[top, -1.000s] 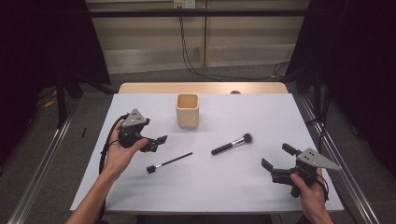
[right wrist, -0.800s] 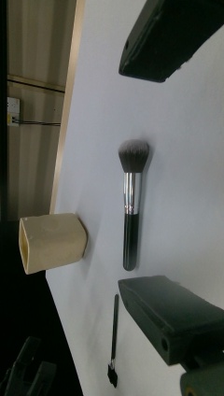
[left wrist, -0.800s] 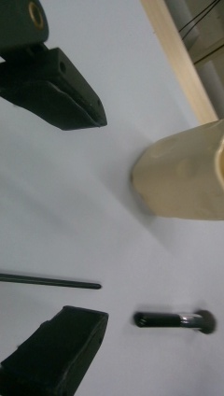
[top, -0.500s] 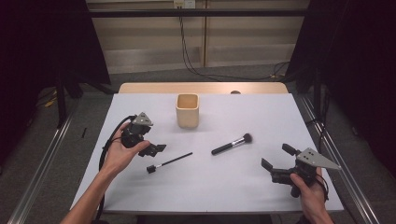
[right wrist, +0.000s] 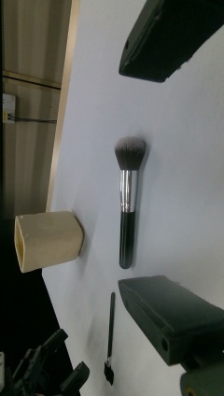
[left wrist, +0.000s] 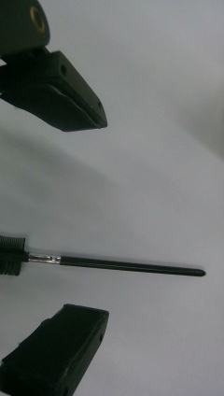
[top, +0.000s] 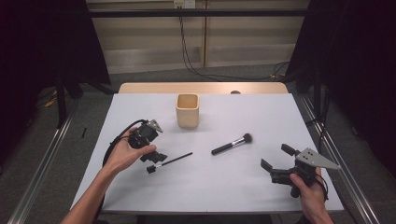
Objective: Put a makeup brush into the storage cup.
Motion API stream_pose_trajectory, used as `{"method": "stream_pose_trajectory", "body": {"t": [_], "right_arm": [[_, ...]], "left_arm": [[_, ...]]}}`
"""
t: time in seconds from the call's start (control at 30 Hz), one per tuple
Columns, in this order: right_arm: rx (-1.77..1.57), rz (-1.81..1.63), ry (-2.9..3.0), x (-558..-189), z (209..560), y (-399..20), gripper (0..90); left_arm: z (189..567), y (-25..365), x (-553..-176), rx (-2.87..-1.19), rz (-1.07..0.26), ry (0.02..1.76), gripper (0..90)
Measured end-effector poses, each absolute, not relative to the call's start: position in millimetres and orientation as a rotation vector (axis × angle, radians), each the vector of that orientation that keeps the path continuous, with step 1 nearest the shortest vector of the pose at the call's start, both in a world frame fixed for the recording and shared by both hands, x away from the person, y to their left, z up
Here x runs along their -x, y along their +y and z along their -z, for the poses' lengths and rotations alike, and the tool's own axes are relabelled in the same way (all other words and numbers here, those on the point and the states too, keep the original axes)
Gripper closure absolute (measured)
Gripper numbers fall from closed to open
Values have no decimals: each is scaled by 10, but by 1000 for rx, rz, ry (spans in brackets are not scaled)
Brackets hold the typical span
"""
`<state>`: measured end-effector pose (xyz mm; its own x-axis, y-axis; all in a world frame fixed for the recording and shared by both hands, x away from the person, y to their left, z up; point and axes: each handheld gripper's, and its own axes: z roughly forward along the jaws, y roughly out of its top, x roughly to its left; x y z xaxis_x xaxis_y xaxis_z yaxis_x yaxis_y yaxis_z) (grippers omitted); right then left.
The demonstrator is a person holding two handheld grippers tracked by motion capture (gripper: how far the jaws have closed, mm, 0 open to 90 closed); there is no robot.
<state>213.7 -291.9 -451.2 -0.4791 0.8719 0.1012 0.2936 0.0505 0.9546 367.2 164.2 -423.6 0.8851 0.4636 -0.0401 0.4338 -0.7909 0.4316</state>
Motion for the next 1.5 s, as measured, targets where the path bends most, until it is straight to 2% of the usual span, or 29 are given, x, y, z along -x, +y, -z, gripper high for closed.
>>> {"method": "stream_pose_trajectory", "body": {"t": [0.17, 0.43, 0.6, 0.7, 0.77, 0.8, 0.83, 0.9, 1.03, 1.1, 1.23, 1.5], "right_arm": [[-1161, -1440, 1824, -2141, 4515, -2911, 6], [-1161, -1441, 1823, -2143, 4517, -2906, 6], [-1160, -1443, 1826, -2141, 4516, -2905, 6], [-1158, -1441, 1824, -2141, 4517, -2906, 6], [-1155, -1442, 1827, -2140, 4516, -2904, 6], [-1156, -1442, 1824, -2141, 4517, -2900, 6], [-1157, -1442, 1823, -2140, 4517, -2898, 6], [-1157, -1442, 1824, -2139, 4517, -2898, 6], [-1156, -1441, 1823, -2141, 4518, -2898, 6], [-1143, -1437, 1825, -2137, 4514, -2893, 7], [-1143, -1437, 1827, -2135, 4516, -2893, 7], [-1136, -1435, 1833, -2136, 4521, -2891, 7]], "left_arm": [[4266, 1606, -3658, -2653, -59, 677, 84], [4328, 1505, -3613, -2725, -8, 587, 78], [4366, 1438, -3599, -2761, 10, 595, 73], [4383, 1417, -3588, -2767, 36, 577, 114], [4389, 1407, -3589, -2770, 63, 579, 210], [4393, 1403, -3589, -2773, 60, 573, 210], [4393, 1398, -3584, -2782, 58, 565, 277], [4405, 1391, -3576, -2784, 71, 565, 338], [4462, 1355, -3551, -2845, 86, 544, 402], [4457, 1324, -3537, -2883, 42, 529, 457], [4458, 1315, -3536, -2895, 36, 543, 475], [4456, 1286, -3532, -2918, 43, 565, 622]]}}
